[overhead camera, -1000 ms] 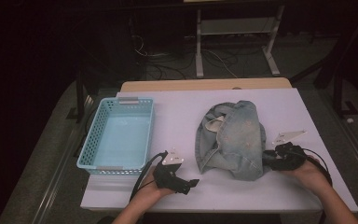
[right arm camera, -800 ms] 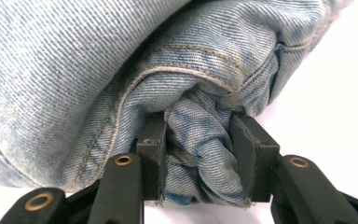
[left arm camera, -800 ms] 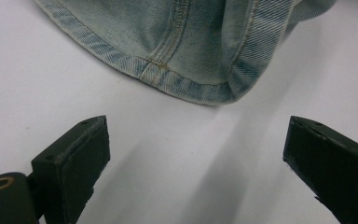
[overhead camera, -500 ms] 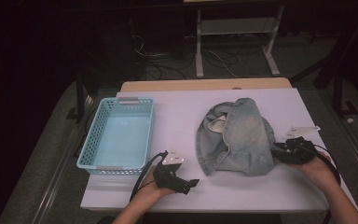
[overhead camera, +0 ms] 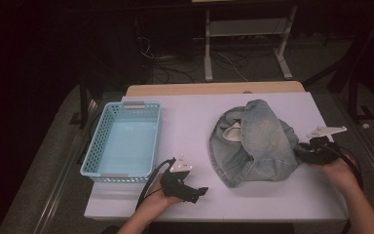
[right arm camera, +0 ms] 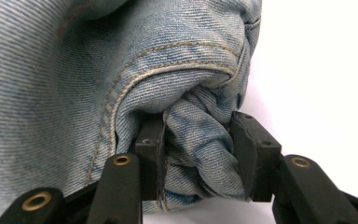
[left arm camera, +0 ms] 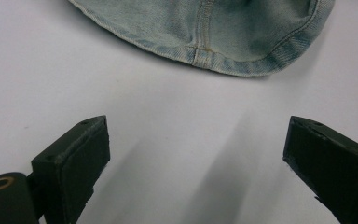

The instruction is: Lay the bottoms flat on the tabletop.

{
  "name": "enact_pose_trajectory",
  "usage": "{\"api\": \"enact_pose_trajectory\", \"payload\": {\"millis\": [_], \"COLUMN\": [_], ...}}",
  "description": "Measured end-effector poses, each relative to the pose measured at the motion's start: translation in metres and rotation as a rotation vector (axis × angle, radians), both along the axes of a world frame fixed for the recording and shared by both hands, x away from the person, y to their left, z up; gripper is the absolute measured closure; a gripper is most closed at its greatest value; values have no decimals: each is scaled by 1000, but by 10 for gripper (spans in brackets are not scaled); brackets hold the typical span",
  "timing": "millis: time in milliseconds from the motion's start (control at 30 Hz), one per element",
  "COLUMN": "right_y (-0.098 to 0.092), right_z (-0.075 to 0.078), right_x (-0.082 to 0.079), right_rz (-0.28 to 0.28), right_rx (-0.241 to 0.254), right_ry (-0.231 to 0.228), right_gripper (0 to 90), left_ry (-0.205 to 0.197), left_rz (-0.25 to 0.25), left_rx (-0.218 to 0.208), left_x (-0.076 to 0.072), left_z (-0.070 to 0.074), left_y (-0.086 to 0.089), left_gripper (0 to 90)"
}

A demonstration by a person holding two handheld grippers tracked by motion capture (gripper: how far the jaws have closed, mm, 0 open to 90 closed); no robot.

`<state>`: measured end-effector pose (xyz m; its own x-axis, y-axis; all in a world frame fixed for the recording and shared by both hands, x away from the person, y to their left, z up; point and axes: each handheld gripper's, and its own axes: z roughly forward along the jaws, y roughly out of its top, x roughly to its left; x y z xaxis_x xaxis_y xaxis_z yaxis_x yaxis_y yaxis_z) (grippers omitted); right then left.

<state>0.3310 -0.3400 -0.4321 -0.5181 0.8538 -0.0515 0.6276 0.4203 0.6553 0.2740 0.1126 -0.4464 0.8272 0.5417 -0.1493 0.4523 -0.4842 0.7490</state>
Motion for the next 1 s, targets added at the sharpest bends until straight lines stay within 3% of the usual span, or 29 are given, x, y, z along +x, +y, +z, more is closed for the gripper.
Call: {"api": "enact_pose_trajectory", "payload": {"millis": [133,200,367,700,1000], "right_y": [-3,-8,-15,-30,-17], "right_z": [-3,-3,1,23,42], "right_x": [0,-2,-7,-20,-25], "right_rz": [-10,-36,-59,-104,-62], "right_rx": [18,58,110,238,330], "right_ry": [6,15,10,-76,-138], "right_gripper": [507,446,412,406,406], "left_ry": [1,1,0,1,2], "left_rz": [-2,-3,-1,-4,-4], "left_rx": [1,2,1,3,3], "left_x": [0,0,0,1,1], "left_z": [0,0,0,0,0], "left_y": [0,0,1,0,0], "left_gripper": [69,69,68,68,68]}}
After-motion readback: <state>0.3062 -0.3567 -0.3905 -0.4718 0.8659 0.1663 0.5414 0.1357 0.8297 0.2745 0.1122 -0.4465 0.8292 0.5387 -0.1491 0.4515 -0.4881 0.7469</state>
